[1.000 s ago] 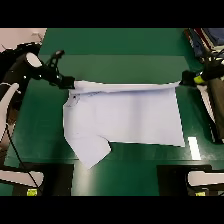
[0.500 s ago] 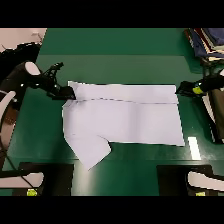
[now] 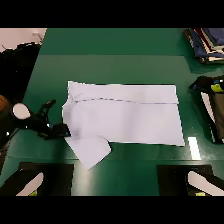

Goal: Fold the shirts.

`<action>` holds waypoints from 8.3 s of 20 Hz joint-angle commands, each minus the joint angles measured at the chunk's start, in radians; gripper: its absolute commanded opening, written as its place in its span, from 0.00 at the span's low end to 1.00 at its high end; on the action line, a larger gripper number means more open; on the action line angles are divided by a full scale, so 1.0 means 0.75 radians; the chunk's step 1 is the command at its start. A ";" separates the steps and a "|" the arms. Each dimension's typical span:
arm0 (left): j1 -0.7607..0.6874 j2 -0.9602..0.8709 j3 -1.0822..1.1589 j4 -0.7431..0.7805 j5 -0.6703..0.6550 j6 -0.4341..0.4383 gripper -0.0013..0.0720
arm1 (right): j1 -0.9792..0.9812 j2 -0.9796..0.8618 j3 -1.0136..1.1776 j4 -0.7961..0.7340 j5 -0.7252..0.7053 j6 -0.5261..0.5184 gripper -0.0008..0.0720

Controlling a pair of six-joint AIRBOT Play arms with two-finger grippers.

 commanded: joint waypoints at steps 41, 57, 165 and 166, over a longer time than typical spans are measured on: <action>0.000 0.360 -0.072 -0.245 -0.012 0.056 0.05 | -0.409 0.466 -0.849 -0.037 0.329 -0.063 0.03; 0.000 -0.458 0.663 -0.199 0.362 0.216 0.05 | 0.052 -0.201 -0.091 -0.103 0.086 0.025 0.03; -0.208 -0.491 1.407 -0.094 0.110 0.212 0.05 | 0.498 -0.855 0.718 0.644 -0.081 -0.196 0.04; -0.232 -0.491 1.407 -0.094 0.113 0.211 0.05 | 0.402 -0.799 0.717 0.578 -0.077 -0.165 0.04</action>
